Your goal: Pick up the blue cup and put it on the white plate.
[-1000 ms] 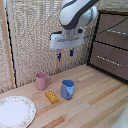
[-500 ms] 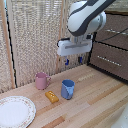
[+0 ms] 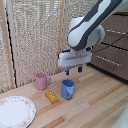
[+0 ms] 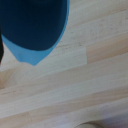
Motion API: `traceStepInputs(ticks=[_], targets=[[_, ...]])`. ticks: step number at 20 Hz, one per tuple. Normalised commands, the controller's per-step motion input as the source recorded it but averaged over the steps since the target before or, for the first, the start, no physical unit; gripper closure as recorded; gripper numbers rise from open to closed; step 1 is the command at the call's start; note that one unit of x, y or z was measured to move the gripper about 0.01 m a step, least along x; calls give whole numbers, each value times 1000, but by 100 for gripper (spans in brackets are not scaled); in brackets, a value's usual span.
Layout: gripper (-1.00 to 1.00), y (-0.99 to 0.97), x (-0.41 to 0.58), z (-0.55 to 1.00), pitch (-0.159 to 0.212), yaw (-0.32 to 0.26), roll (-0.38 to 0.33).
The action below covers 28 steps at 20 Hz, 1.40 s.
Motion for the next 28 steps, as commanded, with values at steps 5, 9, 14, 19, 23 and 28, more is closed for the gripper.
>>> traceStepInputs(ticks=[5,9,14,19,23,28], targets=[[-100,-101,0,-476,31,8,0],[-100,-56,7,-465,0,37,-13],[100,-37,36,-298,0,64,-5],[100,0,0,-31,15,14,0],[100,1,0,0,0,0,0],[100,28,-59,-3,-8,0,0]])
